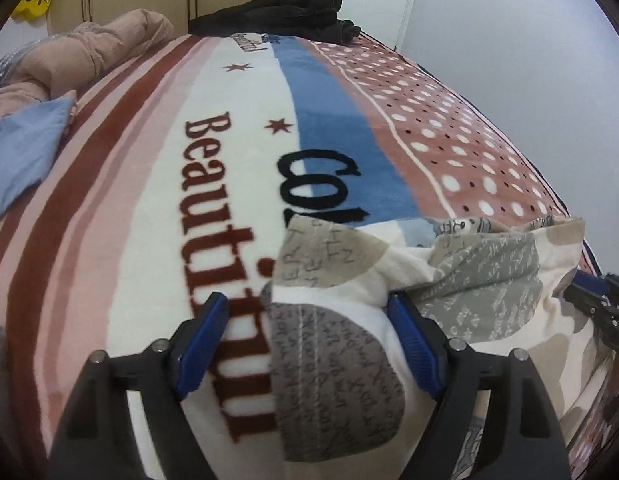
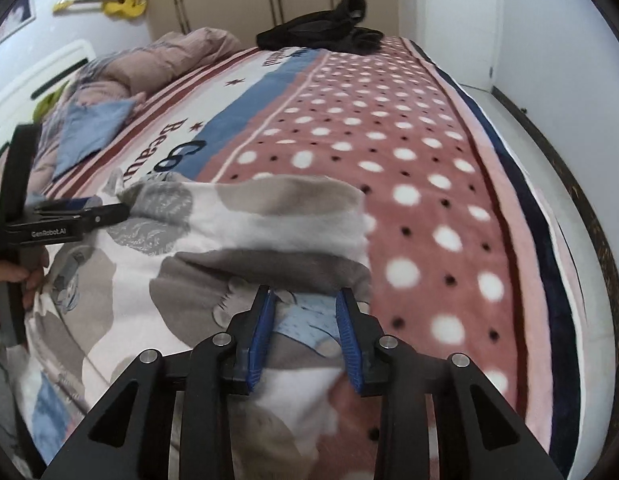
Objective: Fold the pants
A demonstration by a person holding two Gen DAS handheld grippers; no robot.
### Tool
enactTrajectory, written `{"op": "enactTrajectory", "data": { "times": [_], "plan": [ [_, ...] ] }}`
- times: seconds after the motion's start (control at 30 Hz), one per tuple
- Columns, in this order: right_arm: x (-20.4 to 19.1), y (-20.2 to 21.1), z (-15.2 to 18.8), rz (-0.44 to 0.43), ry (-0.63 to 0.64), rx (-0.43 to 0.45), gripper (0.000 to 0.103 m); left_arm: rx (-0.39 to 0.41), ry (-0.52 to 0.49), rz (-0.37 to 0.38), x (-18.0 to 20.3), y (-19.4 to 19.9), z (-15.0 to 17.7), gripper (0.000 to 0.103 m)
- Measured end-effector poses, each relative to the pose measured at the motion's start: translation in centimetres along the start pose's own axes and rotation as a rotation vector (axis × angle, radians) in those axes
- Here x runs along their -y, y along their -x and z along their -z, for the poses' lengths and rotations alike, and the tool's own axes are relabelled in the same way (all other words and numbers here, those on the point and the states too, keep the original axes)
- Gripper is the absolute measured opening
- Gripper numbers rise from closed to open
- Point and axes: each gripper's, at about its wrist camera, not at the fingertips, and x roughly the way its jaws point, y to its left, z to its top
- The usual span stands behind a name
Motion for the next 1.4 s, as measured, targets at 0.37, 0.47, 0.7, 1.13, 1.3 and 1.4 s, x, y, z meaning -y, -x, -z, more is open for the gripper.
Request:
{"op": "enactTrajectory", "data": {
  "times": [0.37, 0.47, 0.7, 1.13, 1.3, 1.4],
  "plan": [
    [-1.1, 4.1, 0.3, -0.07, 0.02, 0.151, 0.051, 0.11, -0.046, 0.114, 2.0, 5.8, 0.2, 0.079],
    [-3.3, 4.4, -1.2, -0.14, 0.084, 0.186, 0.049, 0.124, -0.097, 0.177, 4.2, 6.2, -0.2, 0.079],
    [-4.5, 0.2, -3.1, -0.145, 0.105, 0.06, 0.04, 0.047, -0.126, 0.193, 6.6, 2.5, -2.4, 0.079],
    [-1.2, -0.8, -0.5, -0.04, 0.041, -0.015, 0.041, -0.016, -0.12, 0.009, 2.0, -1.6, -3.7, 0.08],
    [-1.1, -0.5, -0.5, -0.037, 0.026, -0.014, 0.042, -0.008, -0.083, -0.026, 1.3, -1.2, -3.4, 0.08],
    [-0.9, 0.4, -0.3, -0.058, 0.001, 0.003, 0.044, 0.016, -0.066, 0.031, 1.4, 0.9, -3.2, 0.08]
  ]
}}
